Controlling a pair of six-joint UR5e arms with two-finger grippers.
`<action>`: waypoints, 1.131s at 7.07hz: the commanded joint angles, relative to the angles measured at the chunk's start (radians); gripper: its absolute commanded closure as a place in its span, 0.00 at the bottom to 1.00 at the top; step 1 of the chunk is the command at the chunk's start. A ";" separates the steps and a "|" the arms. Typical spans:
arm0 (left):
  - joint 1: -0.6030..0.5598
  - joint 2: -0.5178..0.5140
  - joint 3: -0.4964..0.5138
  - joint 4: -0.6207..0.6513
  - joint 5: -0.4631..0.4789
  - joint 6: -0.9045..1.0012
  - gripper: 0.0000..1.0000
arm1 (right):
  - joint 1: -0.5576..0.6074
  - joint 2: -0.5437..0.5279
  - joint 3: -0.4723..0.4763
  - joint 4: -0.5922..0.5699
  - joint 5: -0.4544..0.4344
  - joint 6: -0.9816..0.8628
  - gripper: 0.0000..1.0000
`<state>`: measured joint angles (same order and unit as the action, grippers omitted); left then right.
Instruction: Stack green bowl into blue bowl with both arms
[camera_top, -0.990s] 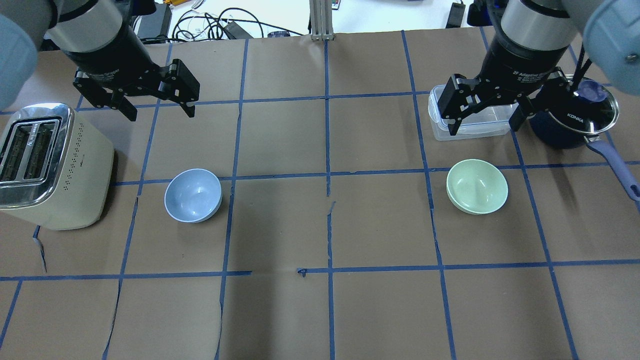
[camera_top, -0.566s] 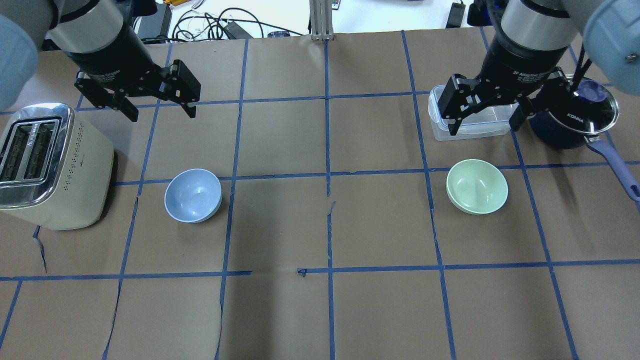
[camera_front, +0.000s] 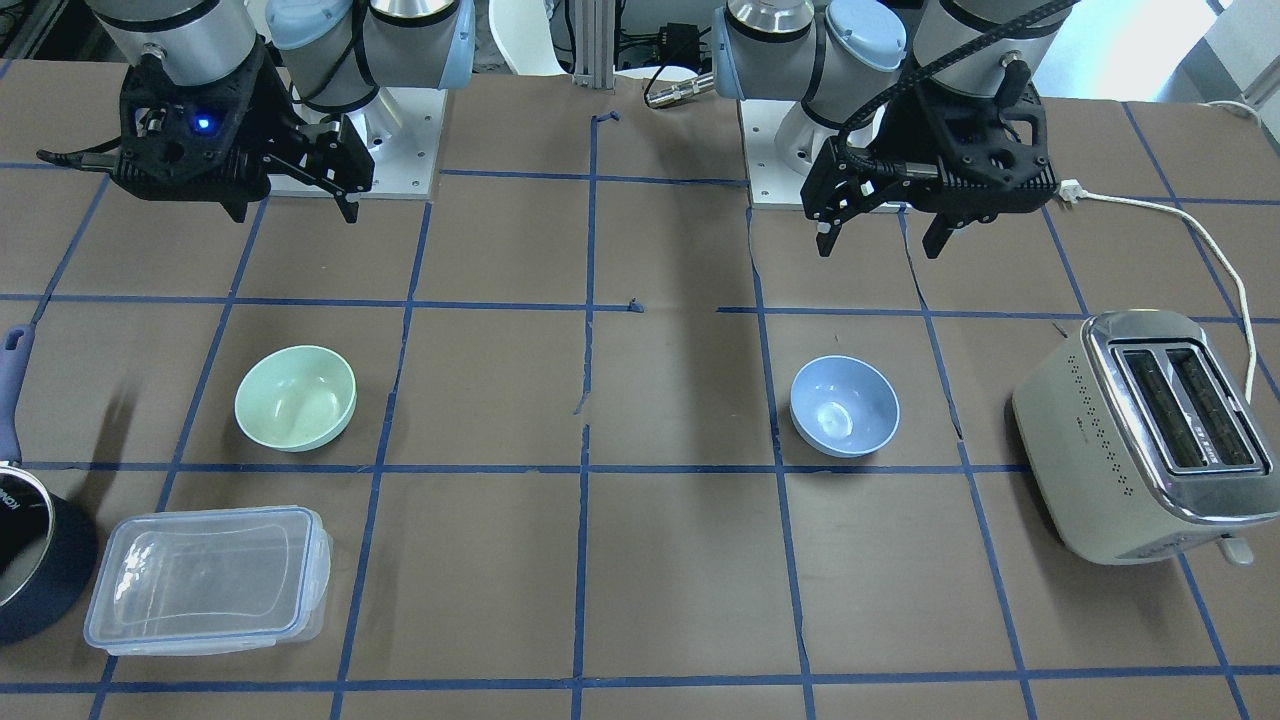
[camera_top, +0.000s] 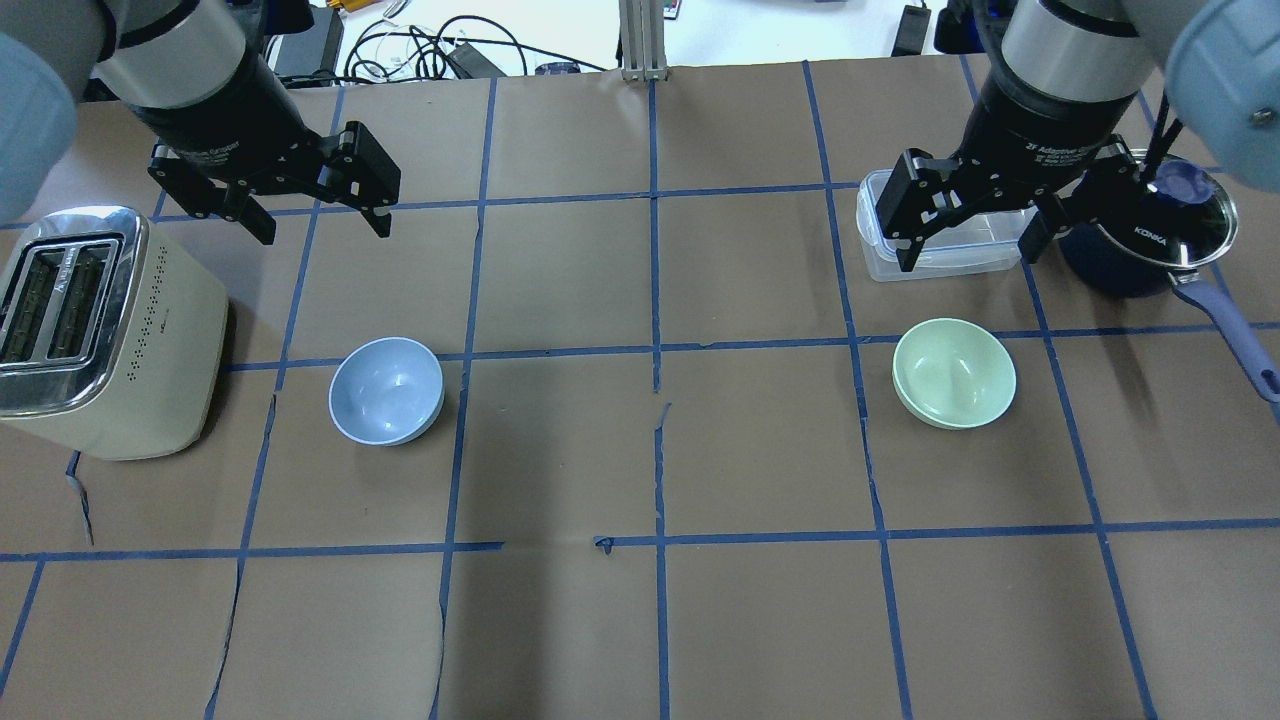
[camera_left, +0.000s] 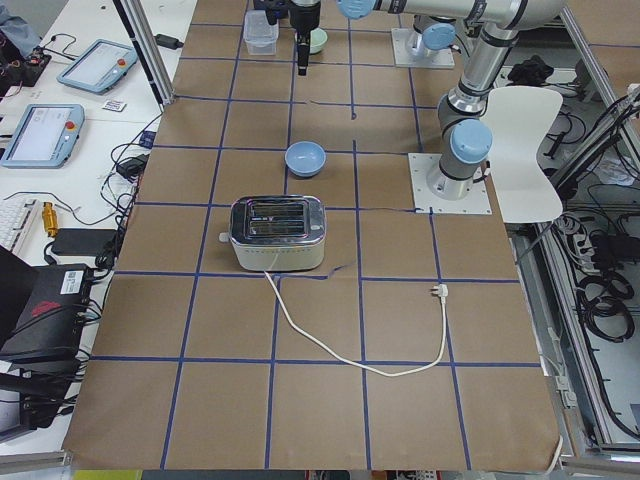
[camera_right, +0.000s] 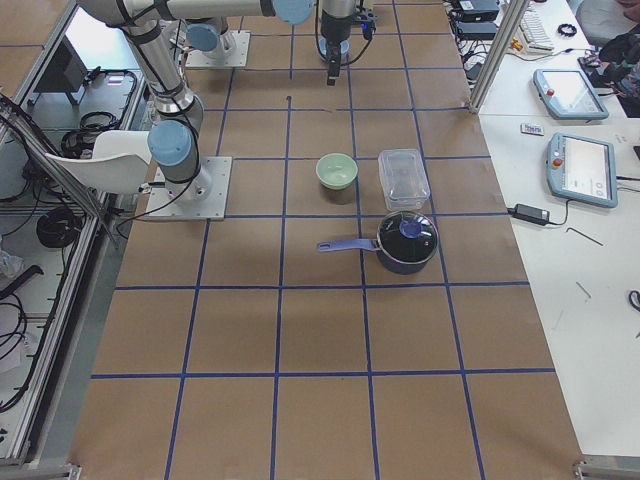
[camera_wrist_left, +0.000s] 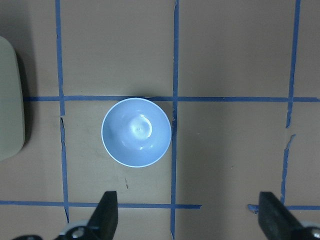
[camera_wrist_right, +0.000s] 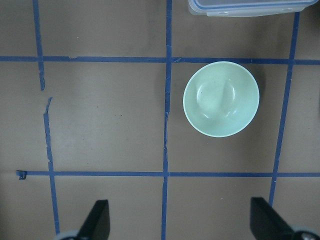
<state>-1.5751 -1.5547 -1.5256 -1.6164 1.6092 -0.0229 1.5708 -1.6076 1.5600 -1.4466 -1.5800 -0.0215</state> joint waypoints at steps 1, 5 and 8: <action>0.000 -0.002 0.001 0.000 0.003 0.000 0.00 | 0.000 0.000 0.000 0.000 0.000 0.000 0.00; 0.038 -0.008 0.007 0.004 -0.005 0.012 0.00 | 0.000 0.000 0.000 -0.002 0.000 0.000 0.00; 0.034 -0.005 0.001 0.001 -0.005 0.014 0.00 | 0.000 0.000 0.000 0.000 0.000 0.000 0.00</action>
<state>-1.5402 -1.5584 -1.5227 -1.6148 1.6054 -0.0098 1.5708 -1.6076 1.5601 -1.4467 -1.5800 -0.0215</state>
